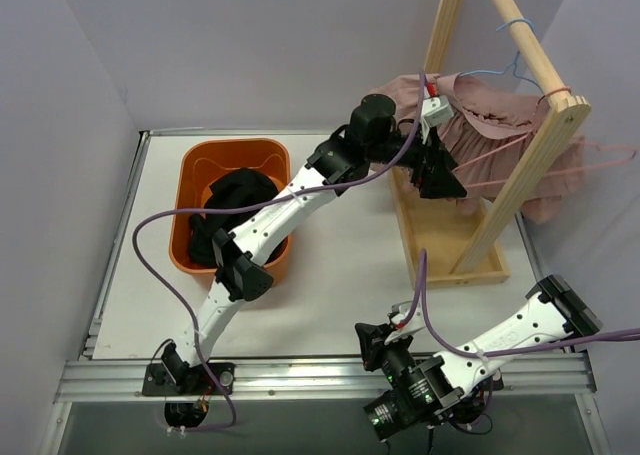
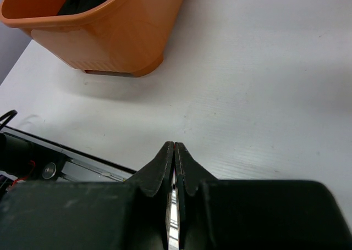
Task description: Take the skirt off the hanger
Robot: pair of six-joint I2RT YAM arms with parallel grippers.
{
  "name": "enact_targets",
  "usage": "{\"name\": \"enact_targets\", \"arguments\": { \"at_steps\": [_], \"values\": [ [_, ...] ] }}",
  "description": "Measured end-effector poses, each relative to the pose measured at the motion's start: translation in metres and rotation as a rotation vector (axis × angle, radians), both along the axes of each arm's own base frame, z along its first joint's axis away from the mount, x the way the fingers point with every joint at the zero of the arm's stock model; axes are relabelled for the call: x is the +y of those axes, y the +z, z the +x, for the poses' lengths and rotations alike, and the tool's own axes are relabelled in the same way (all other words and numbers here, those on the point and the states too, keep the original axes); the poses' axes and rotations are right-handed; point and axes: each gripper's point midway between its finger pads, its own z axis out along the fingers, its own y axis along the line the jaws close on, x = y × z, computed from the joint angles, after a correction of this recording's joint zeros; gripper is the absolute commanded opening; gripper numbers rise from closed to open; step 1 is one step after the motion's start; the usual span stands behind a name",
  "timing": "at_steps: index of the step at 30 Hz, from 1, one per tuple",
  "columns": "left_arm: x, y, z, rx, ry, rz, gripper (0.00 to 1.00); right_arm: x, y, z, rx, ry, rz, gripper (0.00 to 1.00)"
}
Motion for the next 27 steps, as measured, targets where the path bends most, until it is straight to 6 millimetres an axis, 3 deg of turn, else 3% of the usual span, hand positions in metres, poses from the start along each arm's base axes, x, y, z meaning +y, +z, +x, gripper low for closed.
{"name": "enact_targets", "arguments": {
  "at_steps": [8, 13, 16, 19, 22, 27],
  "values": [
    [0.064, 0.06, 0.028, -0.15, 0.121, -0.049, 0.94, 0.002, 0.003, -0.002, -0.005, 0.005, -0.006, 0.0],
    [0.123, 0.092, 0.077, -0.282, 0.213, -0.132, 0.94, 0.005, 0.01, -0.003, -0.006, 0.005, 0.017, 0.0],
    [0.148, 0.099, 0.11, -0.356, 0.247, -0.192, 0.94, 0.007, 0.014, -0.003, -0.009, 0.005, 0.027, 0.0],
    [0.158, 0.098, 0.141, -0.393, 0.234, -0.273, 0.94, 0.009, 0.02, -0.004, -0.008, 0.006, 0.044, 0.0],
    [0.153, 0.088, 0.17, -0.421, 0.201, -0.345, 0.94, 0.014, 0.027, -0.005, -0.011, 0.009, 0.054, 0.0],
    [0.131, 0.031, 0.203, -0.381, 0.167, -0.347, 0.94, 0.019, 0.028, -0.008, -0.019, 0.011, 0.041, 0.0]
  ]
}}
